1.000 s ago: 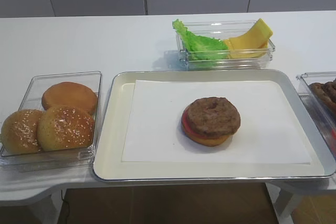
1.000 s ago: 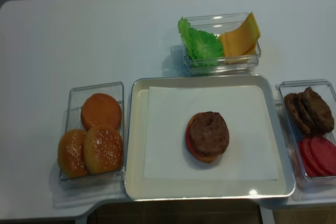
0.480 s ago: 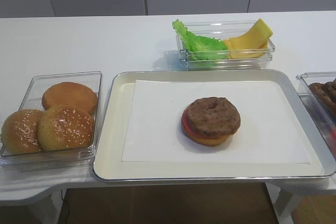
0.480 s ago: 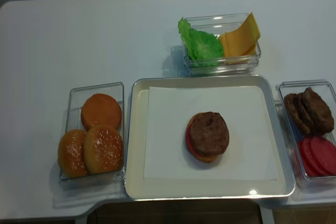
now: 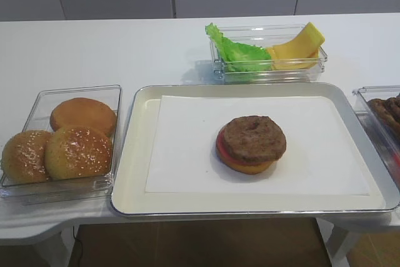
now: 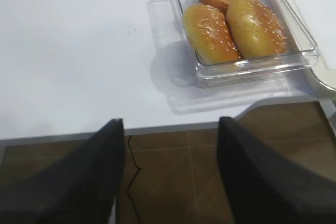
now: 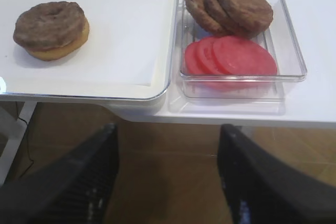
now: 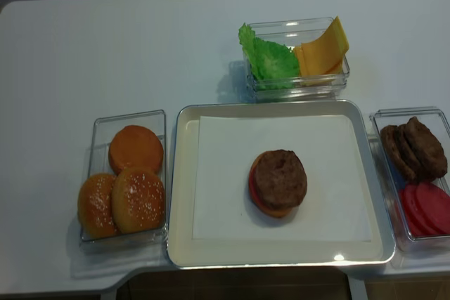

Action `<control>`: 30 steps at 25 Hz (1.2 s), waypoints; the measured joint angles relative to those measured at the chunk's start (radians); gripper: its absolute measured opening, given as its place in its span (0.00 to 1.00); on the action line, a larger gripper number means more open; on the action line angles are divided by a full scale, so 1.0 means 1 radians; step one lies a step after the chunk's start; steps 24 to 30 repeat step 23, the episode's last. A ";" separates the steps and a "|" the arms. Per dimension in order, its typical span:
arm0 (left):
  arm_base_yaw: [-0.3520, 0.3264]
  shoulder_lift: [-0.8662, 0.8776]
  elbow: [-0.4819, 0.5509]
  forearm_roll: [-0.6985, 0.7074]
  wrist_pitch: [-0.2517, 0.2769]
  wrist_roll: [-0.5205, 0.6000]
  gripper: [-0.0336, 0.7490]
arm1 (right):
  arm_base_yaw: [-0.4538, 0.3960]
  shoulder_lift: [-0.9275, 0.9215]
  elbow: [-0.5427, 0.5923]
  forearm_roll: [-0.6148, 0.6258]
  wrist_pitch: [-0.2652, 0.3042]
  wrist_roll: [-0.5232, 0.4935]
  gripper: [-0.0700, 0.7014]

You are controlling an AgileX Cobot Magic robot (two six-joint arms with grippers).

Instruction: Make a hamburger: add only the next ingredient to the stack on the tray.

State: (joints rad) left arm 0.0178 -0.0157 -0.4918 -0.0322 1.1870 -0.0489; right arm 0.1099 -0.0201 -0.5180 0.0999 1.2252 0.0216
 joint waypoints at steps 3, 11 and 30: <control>0.000 0.000 0.000 0.000 0.000 0.000 0.58 | 0.000 0.000 0.022 -0.003 -0.040 -0.012 0.67; 0.000 0.000 0.000 0.000 0.000 0.000 0.58 | 0.000 0.000 0.043 -0.006 -0.072 -0.042 0.67; 0.000 0.000 0.000 0.000 0.000 0.000 0.58 | 0.000 0.000 0.043 -0.004 -0.076 -0.047 0.67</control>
